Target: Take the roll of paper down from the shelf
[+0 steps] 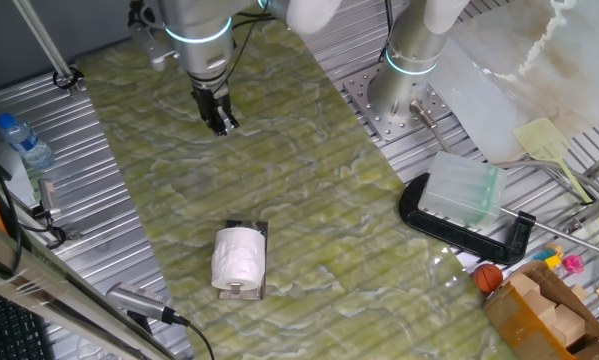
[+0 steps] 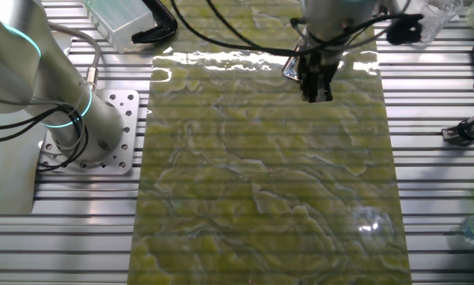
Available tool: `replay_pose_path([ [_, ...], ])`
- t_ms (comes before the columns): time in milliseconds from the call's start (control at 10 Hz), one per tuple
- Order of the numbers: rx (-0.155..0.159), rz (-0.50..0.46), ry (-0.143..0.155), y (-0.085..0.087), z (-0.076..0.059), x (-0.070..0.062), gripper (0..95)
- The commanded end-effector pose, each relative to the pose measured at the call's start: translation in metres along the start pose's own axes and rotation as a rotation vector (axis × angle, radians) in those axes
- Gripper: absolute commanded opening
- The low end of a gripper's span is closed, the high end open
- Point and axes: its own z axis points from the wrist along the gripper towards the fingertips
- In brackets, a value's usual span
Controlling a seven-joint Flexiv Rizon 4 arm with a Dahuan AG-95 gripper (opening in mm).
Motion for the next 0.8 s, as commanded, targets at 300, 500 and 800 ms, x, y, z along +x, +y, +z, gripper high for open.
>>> replay_pose_path([
  [300, 0.016, -0.115, 0.019, 0.006, -0.007, -0.017, 0.0],
  [500, 0.016, -0.158, 0.022, 0.016, -0.008, -0.030, 0.0],
  [800, 0.012, -0.219, 0.027, 0.029, -0.012, -0.055, 0.0],
])
